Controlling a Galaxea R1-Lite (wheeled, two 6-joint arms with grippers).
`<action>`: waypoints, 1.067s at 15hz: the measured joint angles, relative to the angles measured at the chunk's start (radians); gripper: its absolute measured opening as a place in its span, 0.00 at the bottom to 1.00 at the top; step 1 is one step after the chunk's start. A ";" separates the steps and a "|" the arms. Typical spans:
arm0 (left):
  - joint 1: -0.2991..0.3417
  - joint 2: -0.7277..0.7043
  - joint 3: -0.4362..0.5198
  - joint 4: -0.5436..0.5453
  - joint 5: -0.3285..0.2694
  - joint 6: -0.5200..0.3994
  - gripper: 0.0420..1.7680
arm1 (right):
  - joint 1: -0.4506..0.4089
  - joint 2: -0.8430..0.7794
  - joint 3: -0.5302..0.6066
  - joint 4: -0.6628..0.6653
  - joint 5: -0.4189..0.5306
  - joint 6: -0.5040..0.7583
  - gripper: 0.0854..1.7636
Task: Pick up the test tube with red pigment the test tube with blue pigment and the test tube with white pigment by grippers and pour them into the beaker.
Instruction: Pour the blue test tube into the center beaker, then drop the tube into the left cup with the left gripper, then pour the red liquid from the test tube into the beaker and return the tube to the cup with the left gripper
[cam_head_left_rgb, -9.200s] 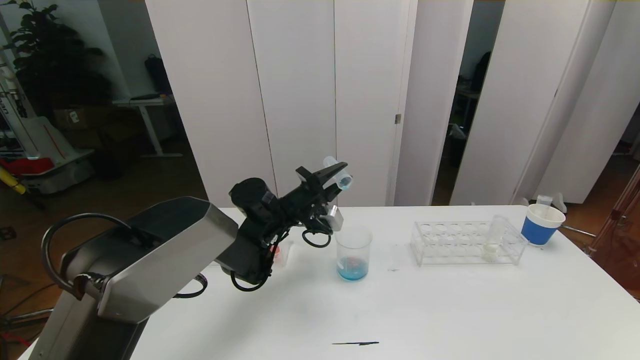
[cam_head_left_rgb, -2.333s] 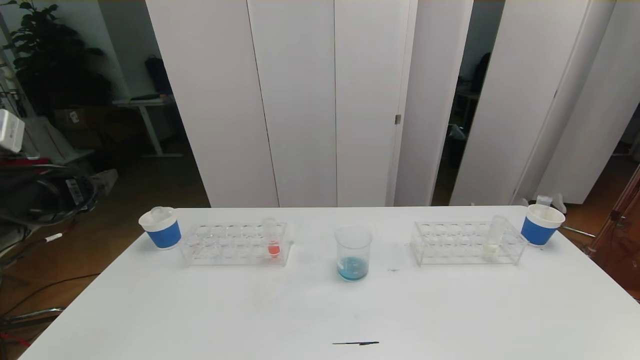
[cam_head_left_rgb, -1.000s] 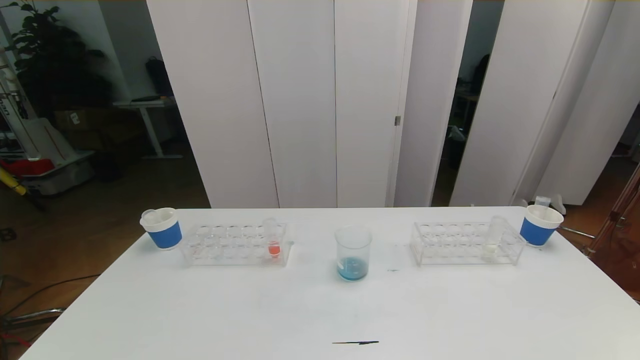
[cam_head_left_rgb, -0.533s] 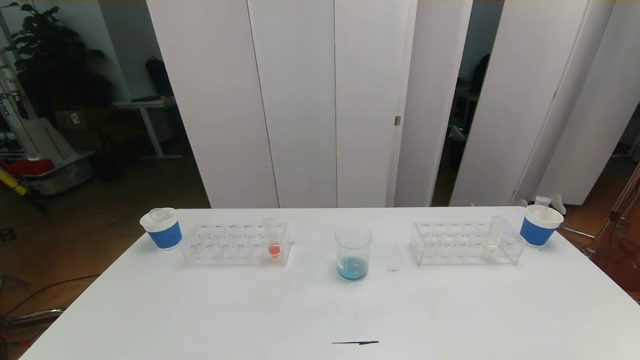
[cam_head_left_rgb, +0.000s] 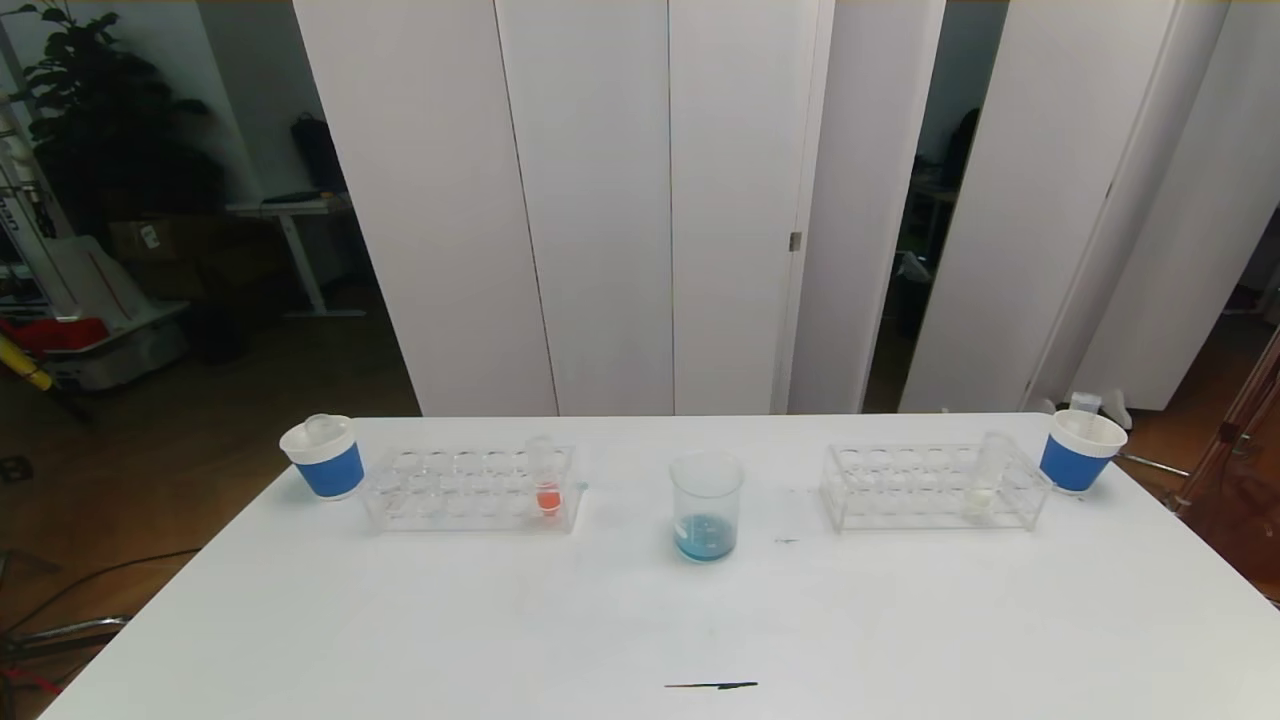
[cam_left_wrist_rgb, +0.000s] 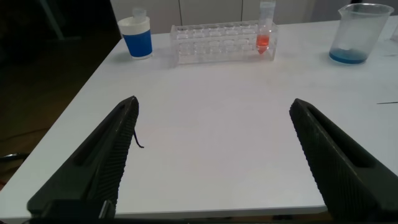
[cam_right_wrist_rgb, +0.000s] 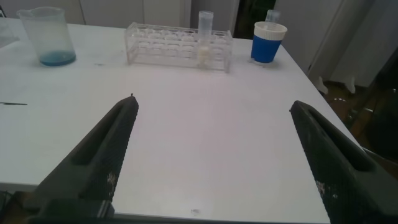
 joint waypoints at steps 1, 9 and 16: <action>0.000 0.000 0.000 0.000 0.000 0.000 0.98 | 0.000 0.000 0.000 0.000 0.000 0.000 0.99; 0.000 0.000 0.000 0.001 0.000 0.004 0.98 | 0.000 0.000 0.000 0.000 -0.001 0.000 0.99; 0.000 0.001 0.000 0.000 0.001 -0.004 0.98 | 0.000 0.000 0.000 0.000 0.000 0.000 0.99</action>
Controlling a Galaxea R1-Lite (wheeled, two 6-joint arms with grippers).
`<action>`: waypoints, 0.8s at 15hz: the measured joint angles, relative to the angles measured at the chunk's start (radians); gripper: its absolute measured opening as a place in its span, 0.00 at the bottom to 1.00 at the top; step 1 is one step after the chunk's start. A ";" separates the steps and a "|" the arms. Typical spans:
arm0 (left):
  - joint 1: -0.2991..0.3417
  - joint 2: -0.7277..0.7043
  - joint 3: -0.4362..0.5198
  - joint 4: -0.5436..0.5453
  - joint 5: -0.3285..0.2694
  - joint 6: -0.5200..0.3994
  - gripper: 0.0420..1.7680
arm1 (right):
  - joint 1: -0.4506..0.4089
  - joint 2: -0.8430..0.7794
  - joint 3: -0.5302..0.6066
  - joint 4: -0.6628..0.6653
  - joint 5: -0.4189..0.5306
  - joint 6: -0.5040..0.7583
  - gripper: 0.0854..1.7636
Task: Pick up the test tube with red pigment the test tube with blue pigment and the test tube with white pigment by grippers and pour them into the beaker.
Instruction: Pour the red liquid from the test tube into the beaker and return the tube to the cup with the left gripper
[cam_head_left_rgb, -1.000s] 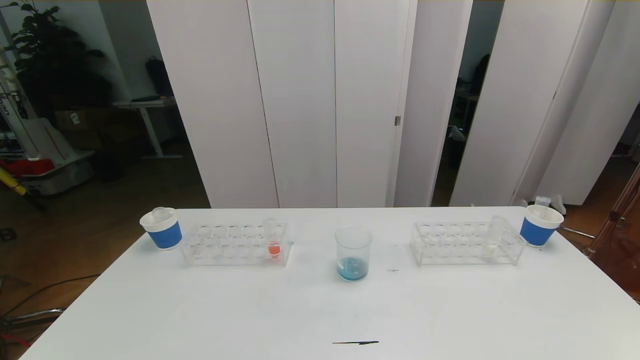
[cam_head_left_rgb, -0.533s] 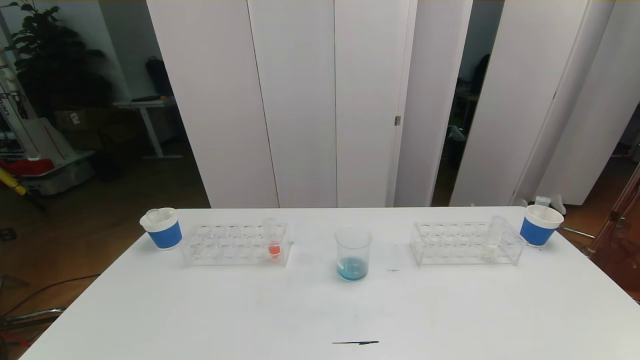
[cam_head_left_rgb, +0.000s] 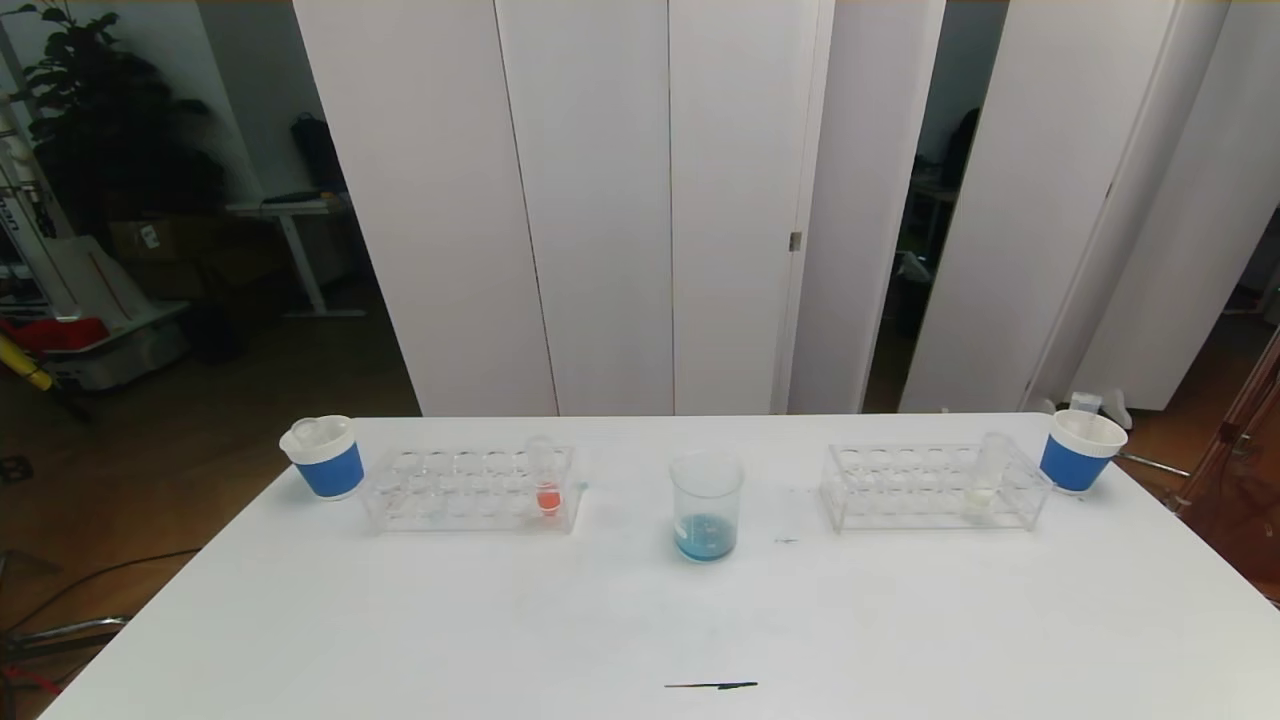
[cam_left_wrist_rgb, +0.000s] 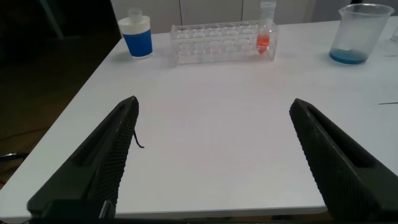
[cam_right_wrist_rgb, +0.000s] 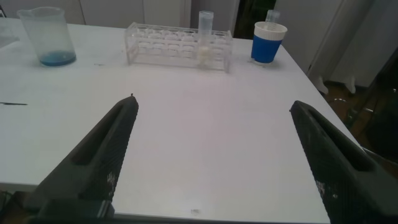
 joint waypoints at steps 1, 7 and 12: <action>0.000 0.000 0.000 0.000 0.000 -0.009 0.98 | 0.000 0.000 0.000 0.000 0.000 0.000 0.99; 0.000 0.000 0.000 -0.008 0.000 -0.038 0.98 | 0.000 0.000 0.000 0.000 0.000 0.000 0.99; 0.000 0.009 -0.093 0.042 -0.008 -0.027 0.98 | 0.000 0.000 0.000 0.000 0.000 0.000 0.99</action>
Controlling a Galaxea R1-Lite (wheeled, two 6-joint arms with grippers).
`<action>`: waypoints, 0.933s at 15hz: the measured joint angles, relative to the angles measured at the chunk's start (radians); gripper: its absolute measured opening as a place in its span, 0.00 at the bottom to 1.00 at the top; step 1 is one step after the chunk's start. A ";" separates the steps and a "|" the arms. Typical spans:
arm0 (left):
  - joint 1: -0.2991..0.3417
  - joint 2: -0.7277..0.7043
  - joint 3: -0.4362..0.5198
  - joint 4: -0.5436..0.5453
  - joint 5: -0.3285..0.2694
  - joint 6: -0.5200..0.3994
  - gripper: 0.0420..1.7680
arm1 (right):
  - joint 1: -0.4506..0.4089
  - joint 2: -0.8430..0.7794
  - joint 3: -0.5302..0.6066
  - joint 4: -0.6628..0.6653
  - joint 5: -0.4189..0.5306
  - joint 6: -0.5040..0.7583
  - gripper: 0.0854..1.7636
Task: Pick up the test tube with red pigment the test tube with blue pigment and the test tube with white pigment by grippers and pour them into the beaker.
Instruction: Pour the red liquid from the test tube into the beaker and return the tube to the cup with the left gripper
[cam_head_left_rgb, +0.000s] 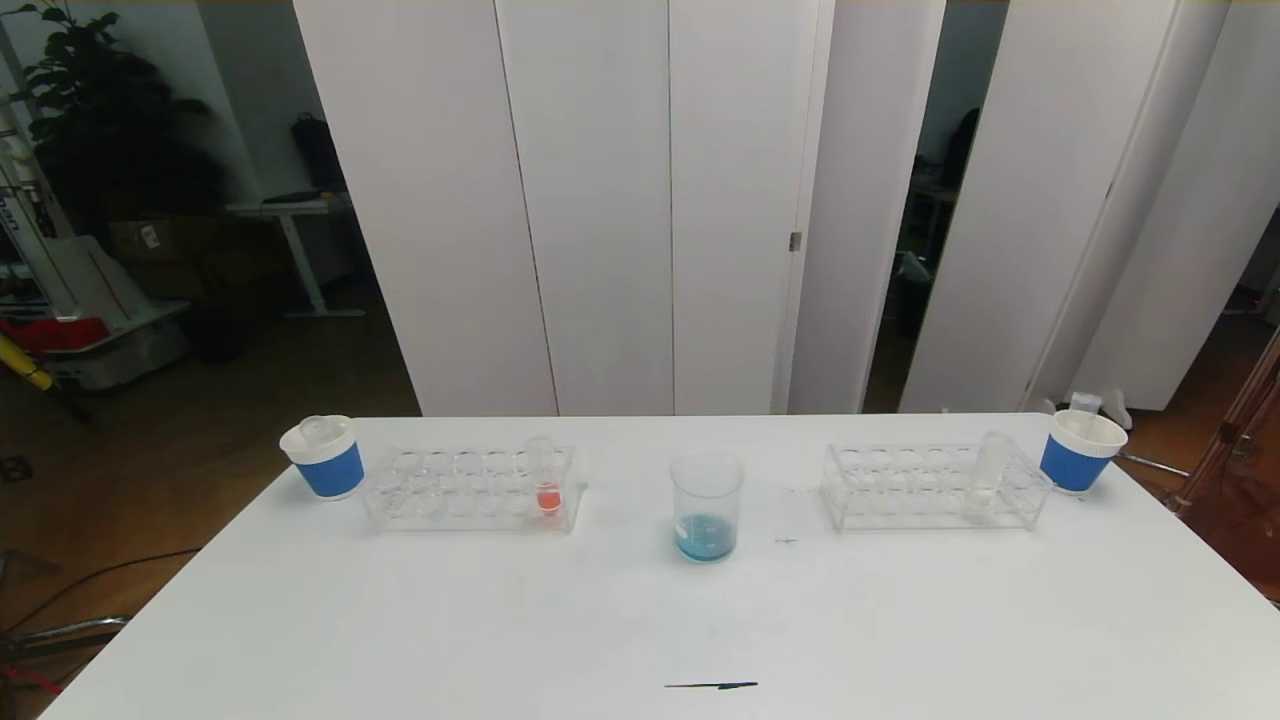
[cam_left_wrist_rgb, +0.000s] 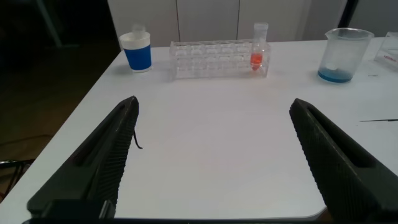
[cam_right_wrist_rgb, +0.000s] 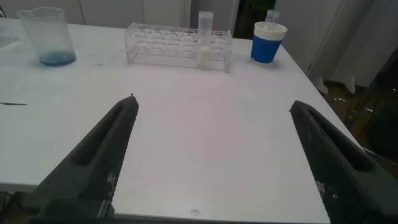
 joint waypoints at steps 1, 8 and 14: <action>0.000 0.018 -0.042 0.018 0.000 0.001 0.98 | 0.000 0.000 0.000 0.000 0.000 0.000 0.99; -0.005 0.368 -0.342 -0.015 0.006 -0.002 0.98 | 0.000 0.000 0.000 0.000 0.000 0.000 0.99; -0.070 0.844 -0.576 -0.183 0.013 -0.035 0.98 | 0.000 0.000 0.000 0.000 0.000 0.000 0.99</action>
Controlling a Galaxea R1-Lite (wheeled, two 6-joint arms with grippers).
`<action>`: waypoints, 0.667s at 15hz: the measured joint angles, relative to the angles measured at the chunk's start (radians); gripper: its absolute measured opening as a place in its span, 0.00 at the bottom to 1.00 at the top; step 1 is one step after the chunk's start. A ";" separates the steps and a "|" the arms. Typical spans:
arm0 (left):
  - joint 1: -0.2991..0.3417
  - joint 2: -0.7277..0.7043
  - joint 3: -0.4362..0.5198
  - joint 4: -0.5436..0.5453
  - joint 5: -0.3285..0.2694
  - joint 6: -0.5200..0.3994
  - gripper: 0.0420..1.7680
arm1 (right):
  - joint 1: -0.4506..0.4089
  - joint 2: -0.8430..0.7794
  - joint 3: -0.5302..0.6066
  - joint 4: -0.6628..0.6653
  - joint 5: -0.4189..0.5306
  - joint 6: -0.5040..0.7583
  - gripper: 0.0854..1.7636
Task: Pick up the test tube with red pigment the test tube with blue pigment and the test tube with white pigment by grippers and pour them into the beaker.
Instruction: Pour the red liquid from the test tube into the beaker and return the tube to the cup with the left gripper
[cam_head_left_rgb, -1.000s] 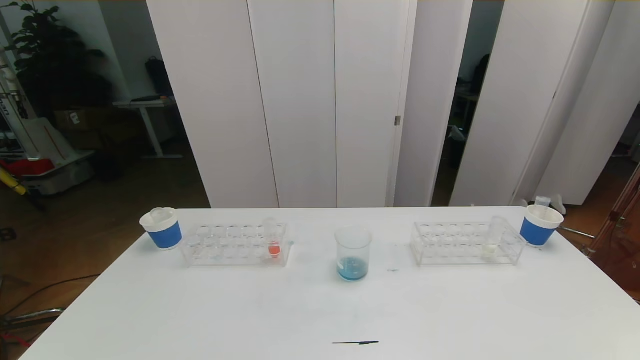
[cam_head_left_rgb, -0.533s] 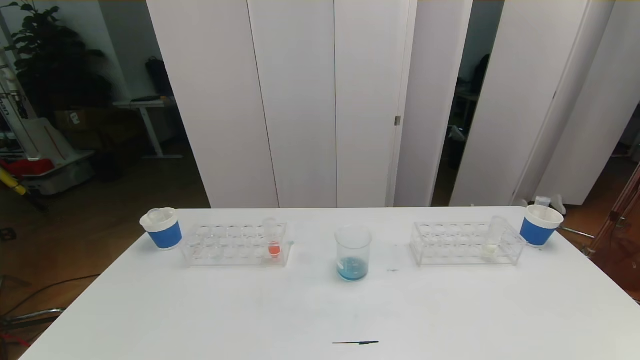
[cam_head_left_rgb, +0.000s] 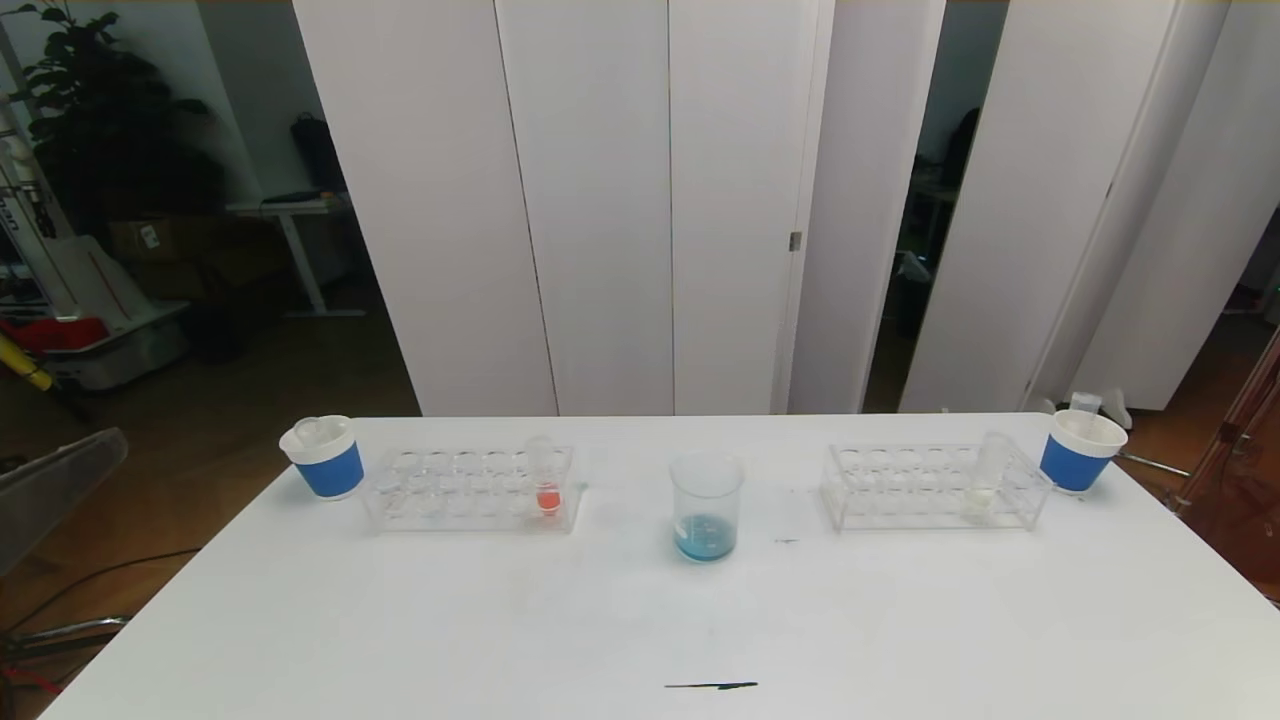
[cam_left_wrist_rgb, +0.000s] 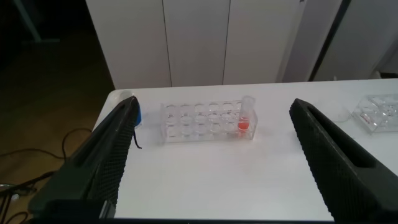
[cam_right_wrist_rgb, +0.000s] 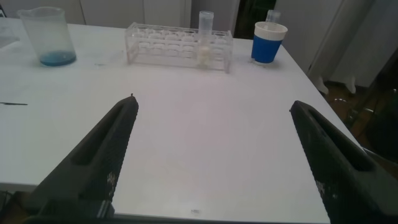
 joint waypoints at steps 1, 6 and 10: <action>-0.024 0.075 -0.036 -0.014 0.000 -0.019 0.98 | 0.000 0.000 0.000 0.000 0.000 0.000 0.99; -0.150 0.430 -0.086 -0.283 0.033 -0.076 0.98 | 0.000 0.000 0.000 0.000 0.000 0.000 0.99; -0.248 0.646 0.075 -0.598 0.177 -0.114 0.98 | 0.000 0.000 0.000 0.000 0.000 0.000 0.99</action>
